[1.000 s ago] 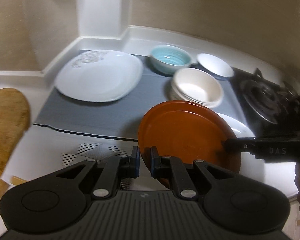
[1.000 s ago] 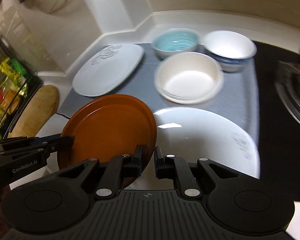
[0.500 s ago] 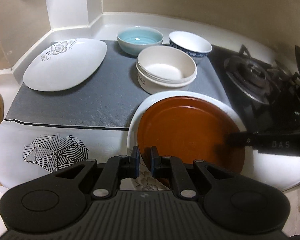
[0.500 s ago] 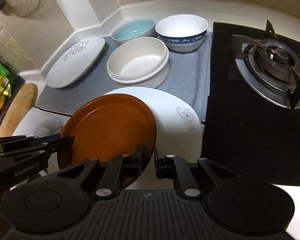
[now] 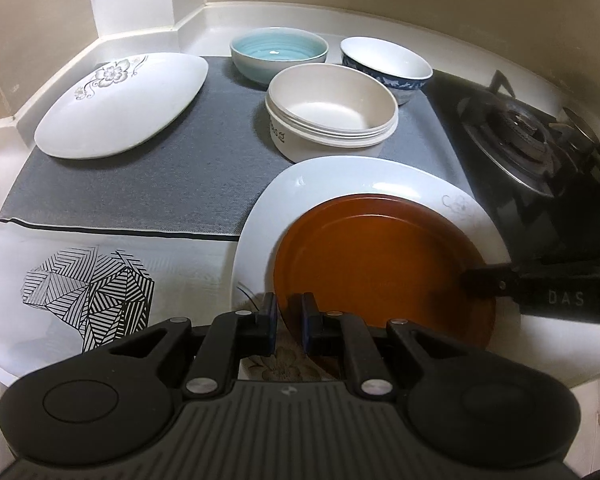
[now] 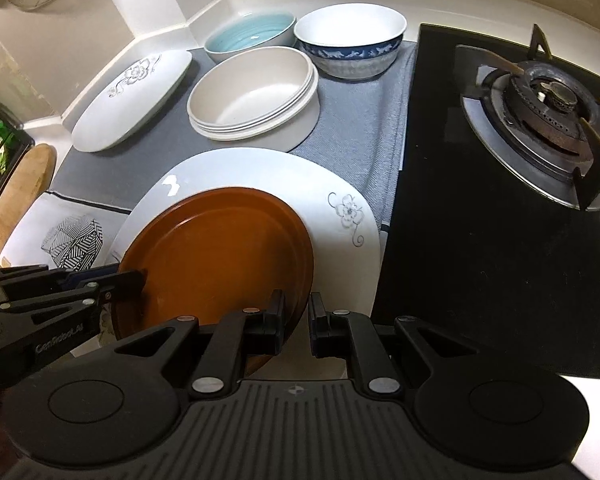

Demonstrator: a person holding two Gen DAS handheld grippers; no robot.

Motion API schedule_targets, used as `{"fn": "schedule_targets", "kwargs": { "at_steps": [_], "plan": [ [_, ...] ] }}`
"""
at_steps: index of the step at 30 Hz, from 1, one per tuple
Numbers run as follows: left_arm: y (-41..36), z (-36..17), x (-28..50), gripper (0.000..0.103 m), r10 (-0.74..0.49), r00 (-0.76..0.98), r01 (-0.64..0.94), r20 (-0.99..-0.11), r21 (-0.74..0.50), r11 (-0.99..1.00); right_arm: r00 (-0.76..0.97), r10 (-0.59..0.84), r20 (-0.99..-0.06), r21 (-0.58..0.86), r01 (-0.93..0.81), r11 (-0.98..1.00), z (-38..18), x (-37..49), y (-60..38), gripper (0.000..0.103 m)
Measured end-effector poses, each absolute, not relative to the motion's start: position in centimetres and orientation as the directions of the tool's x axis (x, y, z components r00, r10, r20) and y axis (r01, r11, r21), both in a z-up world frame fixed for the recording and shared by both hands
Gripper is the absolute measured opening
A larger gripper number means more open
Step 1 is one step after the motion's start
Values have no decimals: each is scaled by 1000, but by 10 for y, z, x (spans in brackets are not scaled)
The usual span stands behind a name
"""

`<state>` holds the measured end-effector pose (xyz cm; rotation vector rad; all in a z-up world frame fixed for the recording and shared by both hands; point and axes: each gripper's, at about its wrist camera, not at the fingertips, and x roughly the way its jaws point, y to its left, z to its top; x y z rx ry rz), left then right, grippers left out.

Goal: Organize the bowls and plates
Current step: 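Carry the orange plate with the left gripper onto the round white plate, then open the left gripper and move it to the square white plate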

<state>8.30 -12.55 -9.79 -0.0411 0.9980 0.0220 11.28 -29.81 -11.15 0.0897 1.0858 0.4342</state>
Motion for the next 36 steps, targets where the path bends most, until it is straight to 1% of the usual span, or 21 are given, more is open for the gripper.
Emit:
{"fn": "schedule_targets", "kwargs": {
  "at_steps": [11,19,21,22,24,35,36],
  "plan": [
    [-128,-102,85,12,16,540,-58,-841,-18,998,375,385,-843,267,-329,906,-113,116,-296,14],
    [-129,-102,86,15,24,539,-58,-842,-9,998,367,388,-846,272,-328,905,-115,117,-297,15],
    [-129,-102,86,19,25,541,-57,-840,-6,998,364,384,-848,271,-324,906,-115,118,-297,17],
    [-129,-101,86,24,25,545,-57,-838,-7,998,362,382,-850,271,-322,907,-116,118,-298,17],
    [-129,-99,85,31,32,553,-60,-832,-2,998,362,383,-850,272,-320,907,-115,118,-299,17],
    [-114,-75,60,31,83,599,-115,-796,16,993,414,377,-829,251,-327,911,-102,110,-306,17],
    [-112,-73,57,29,87,605,-122,-792,16,992,416,378,-827,251,-328,911,-102,109,-306,17]
  ]
}}
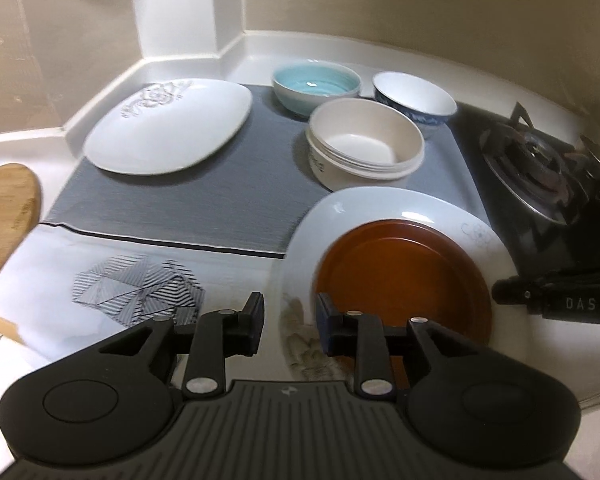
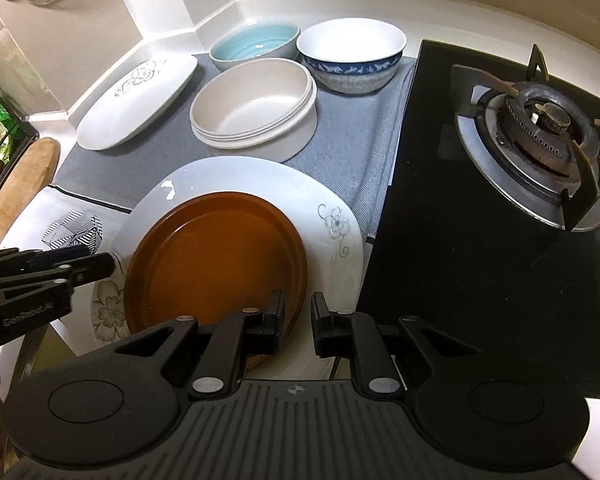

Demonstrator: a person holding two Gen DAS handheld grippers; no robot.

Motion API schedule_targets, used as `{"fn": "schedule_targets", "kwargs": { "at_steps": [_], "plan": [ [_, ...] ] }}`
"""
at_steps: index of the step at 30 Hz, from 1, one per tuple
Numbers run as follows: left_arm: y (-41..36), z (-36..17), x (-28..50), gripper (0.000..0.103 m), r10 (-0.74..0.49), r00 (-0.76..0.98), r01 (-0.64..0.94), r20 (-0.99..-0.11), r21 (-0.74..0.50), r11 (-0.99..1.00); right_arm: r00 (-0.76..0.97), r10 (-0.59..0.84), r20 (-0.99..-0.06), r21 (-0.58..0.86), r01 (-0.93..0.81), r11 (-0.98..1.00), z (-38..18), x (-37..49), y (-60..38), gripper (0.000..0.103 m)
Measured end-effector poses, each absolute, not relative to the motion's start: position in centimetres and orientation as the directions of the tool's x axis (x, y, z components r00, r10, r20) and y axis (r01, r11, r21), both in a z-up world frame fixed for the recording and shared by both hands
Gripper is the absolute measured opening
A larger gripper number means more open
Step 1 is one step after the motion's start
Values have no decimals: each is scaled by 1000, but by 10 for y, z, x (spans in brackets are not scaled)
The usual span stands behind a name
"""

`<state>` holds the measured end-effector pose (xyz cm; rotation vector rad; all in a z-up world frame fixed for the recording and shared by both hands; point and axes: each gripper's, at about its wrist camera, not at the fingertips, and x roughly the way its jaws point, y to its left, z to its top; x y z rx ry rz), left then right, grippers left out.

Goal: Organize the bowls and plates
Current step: 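Open the left gripper and move it to the square white plate, then grasp the rim of the square white flower plate with the left gripper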

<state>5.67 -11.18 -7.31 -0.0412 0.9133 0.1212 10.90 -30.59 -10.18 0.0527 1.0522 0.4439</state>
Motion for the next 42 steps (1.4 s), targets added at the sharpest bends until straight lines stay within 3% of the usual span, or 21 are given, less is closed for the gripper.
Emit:
{"fn": "schedule_targets", "kwargs": {
  "at_steps": [3,6,14,16,20,23,26,37,42],
  "plan": [
    [-103,-67,49,17,89,633,-131,-769,7,991,418,380,-825,256,-323,911,-100,108,-306,17],
    [-85,-63,48,12,92,661,-155,-744,-15,988,433,378,-818,249,-326,912,-96,105,-303,17],
    [2,-59,92,12,117,686,-249,-718,-81,965,520,312,-795,201,-259,945,-78,102,-287,17],
    [28,-60,103,15,114,696,-265,-709,-107,958,531,283,-799,204,-203,958,-73,104,-280,17],
    [80,-70,125,41,86,675,-330,-733,-196,923,563,241,-790,177,-167,970,-61,103,-255,17],
    [107,-80,139,53,75,667,-360,-741,-232,903,588,213,-780,152,-153,977,-50,100,-240,17],
    [127,-90,152,58,74,665,-387,-743,-259,885,597,173,-783,123,-124,985,-44,96,-229,17],
    [153,-111,189,61,-5,674,-391,-739,-362,846,580,63,-812,22,-77,997,-27,78,-195,17],
    [158,-117,194,53,-34,674,-380,-738,-385,841,590,58,-805,3,-95,995,-16,82,-180,17]
  ]
}}
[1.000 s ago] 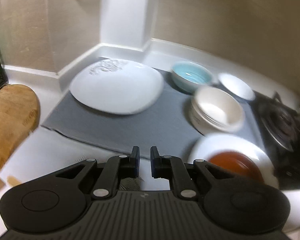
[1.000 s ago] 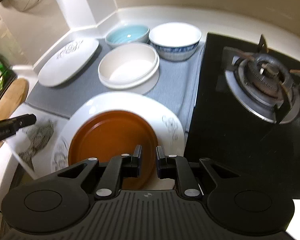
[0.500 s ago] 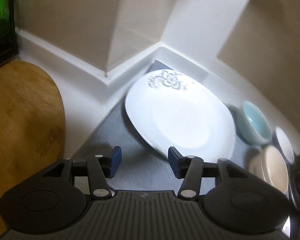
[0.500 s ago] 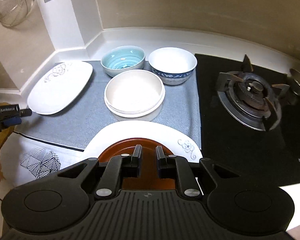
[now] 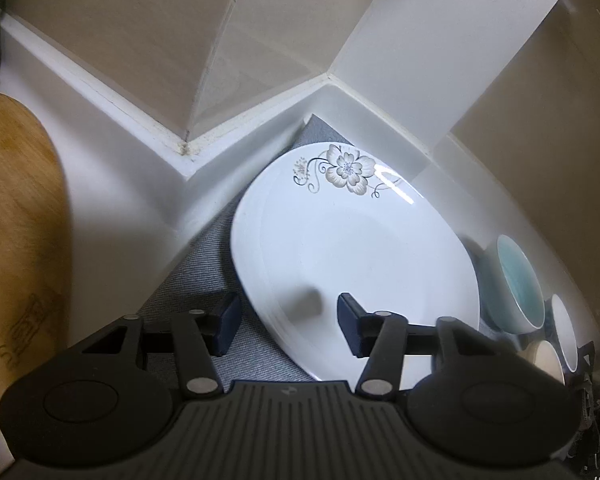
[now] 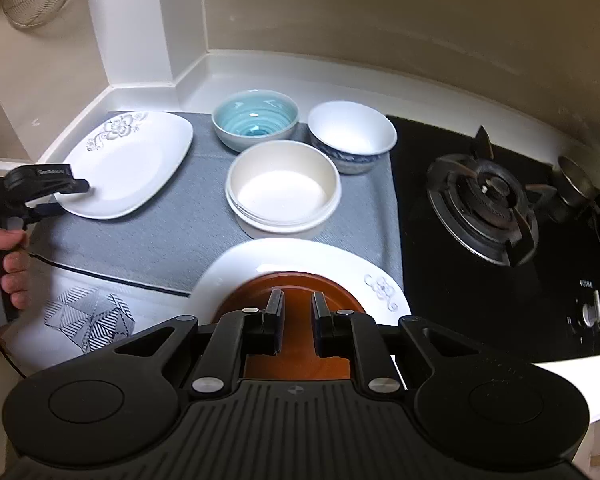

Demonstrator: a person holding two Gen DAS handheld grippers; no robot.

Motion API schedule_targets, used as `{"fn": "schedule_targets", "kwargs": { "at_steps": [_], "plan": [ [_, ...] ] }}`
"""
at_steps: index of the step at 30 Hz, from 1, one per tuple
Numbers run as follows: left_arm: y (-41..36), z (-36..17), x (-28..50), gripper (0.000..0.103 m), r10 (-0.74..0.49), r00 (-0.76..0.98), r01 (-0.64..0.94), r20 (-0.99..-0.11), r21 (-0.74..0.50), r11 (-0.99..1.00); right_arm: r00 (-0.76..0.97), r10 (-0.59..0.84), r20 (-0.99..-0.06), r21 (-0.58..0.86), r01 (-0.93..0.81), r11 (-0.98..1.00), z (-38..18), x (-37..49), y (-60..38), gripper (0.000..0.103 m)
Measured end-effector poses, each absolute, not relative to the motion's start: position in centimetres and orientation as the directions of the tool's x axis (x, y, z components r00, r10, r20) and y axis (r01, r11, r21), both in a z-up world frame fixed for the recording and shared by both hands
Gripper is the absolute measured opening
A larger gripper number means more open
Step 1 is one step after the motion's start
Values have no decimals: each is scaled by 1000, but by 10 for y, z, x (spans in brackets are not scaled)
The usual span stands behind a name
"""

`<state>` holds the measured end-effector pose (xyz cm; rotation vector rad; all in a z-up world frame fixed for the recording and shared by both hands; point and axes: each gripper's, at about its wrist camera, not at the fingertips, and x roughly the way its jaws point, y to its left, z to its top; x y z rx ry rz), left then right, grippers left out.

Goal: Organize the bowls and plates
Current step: 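Grasp the rim of the square white flower plate with the left gripper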

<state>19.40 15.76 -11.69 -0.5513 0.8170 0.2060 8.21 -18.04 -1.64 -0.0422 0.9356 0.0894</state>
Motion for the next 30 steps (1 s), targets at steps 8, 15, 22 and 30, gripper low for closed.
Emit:
{"fn": "schedule_targets", "kwargs": {
  "at_steps": [8,15,22,30],
  "plan": [
    [157,-121,205,31,-6,668,-389,-744,-356,850,595,61,-802,-5,-108,994,-13,93,-165,17],
    [155,-119,197,27,-4,666,-378,-746,-342,860,598,86,-797,1,-142,990,-14,102,-151,17],
    [137,-117,171,28,-14,670,-320,-743,-306,896,608,134,-783,29,-179,983,-16,107,-140,17],
    [137,-114,130,29,-44,648,-295,-761,-304,906,595,194,-780,82,-210,974,-23,114,-127,17]
  ]
}}
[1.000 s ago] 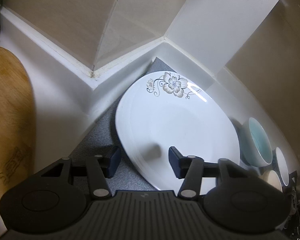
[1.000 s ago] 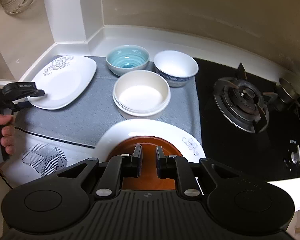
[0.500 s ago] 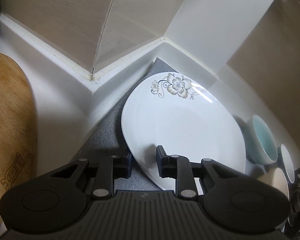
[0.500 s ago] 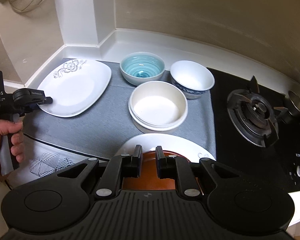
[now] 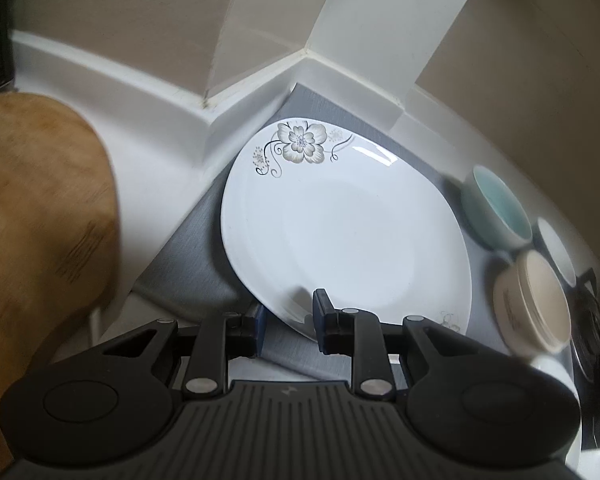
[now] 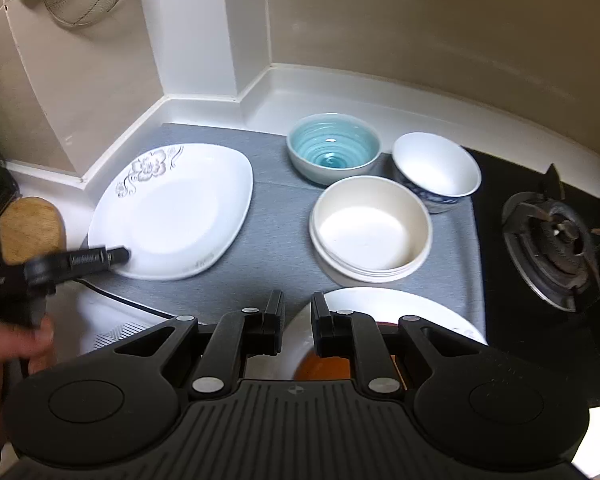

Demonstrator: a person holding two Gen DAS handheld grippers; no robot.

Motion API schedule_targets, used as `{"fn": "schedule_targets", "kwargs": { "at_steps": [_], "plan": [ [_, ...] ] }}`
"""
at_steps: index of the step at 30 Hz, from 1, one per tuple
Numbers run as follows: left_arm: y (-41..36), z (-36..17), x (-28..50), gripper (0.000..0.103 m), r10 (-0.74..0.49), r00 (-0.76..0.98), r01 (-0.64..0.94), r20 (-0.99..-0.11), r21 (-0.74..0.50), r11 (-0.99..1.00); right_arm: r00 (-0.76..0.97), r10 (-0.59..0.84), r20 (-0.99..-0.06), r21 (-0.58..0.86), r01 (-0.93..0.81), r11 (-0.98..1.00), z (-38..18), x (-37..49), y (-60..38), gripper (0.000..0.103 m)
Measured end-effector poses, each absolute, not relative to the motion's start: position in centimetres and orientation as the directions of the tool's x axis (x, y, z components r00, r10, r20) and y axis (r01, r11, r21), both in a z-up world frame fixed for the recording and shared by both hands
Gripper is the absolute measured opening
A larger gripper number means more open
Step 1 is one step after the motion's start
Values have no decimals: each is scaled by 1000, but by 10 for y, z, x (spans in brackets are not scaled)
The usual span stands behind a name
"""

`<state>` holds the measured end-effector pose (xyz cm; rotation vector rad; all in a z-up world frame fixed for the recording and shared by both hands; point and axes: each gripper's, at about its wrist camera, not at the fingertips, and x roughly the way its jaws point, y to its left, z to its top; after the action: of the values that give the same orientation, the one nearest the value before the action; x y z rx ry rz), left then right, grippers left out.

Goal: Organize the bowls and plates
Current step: 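Grasp the rim of the square white flower plate with the left gripper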

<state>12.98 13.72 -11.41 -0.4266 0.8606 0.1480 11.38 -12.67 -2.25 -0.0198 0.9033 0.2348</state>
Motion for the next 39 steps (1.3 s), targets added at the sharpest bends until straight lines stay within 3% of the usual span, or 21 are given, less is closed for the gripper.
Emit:
{"fn": "schedule_targets", "kwargs": {
  "at_steps": [13,20,32,39],
  "plan": [
    [141,-108,58,31,-128,599,-205,-790,-307,929,551,268,-790,142,-261,955,-40,117,-102,17],
    [139,-104,33,41,-171,567,-158,-806,-311,937,518,287,-805,169,-264,950,-51,114,-93,17],
    [179,-88,49,43,-50,613,-199,-789,-216,956,473,326,-818,228,-254,940,-74,118,-78,17],
    [178,-90,72,43,-52,617,-173,-785,-200,964,462,332,-823,247,-237,940,-83,123,-72,17]
  ]
}}
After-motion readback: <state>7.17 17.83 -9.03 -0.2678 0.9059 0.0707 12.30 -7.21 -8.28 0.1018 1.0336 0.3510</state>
